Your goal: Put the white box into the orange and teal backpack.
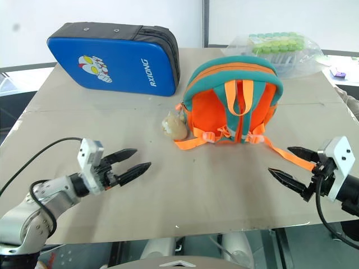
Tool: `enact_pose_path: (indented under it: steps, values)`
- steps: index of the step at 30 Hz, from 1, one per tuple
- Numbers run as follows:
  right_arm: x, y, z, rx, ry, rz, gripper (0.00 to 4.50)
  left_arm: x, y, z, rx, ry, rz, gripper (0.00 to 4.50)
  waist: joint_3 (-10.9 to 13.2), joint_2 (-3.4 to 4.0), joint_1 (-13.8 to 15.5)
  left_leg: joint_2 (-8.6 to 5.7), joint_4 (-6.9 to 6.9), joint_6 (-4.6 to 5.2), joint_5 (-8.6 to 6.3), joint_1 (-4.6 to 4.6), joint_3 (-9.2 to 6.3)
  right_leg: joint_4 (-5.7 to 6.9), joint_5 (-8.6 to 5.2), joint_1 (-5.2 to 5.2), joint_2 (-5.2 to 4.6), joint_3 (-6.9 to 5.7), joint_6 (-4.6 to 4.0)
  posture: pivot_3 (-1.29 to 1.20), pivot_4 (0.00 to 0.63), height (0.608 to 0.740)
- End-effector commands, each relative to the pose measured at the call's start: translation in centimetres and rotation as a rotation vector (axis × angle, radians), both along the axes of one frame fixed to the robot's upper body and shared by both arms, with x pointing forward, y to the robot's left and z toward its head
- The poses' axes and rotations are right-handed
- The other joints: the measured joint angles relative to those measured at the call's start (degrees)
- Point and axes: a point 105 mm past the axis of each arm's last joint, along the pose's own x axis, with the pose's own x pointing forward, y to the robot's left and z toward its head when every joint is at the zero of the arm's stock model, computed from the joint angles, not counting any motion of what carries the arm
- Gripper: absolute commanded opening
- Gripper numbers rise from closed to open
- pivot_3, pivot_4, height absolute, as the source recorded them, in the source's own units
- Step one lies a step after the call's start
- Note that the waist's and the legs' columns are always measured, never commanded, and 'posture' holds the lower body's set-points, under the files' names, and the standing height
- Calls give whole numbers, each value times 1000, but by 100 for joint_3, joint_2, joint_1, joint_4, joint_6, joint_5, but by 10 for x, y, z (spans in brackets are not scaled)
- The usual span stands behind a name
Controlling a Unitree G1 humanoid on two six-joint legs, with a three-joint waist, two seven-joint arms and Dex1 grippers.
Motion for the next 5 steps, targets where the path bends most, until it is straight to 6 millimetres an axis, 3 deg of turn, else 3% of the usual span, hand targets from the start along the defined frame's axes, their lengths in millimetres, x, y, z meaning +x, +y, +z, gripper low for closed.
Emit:
enact_pose_path:
  steps: [1, 5]
  values:
    - [0, -14, -5, -78, -50, -37, 4422, -11, 11, 5, 63, -47, 15, 4500, -1, 2, -3, 2, -1, 0, 0, 6, -1, 1, 0, 1, -2, 6, 0, 0, 150, 740]
    - [-10, -24, -21, -95, -9, -39, 4422, -21, 23, 0, 77, -32, 48, 4500, -3, -3, 5, 8, -4, 0, -1, 8, -3, 0, -1, -1, -4, 7, -1, 0, 150, 740]
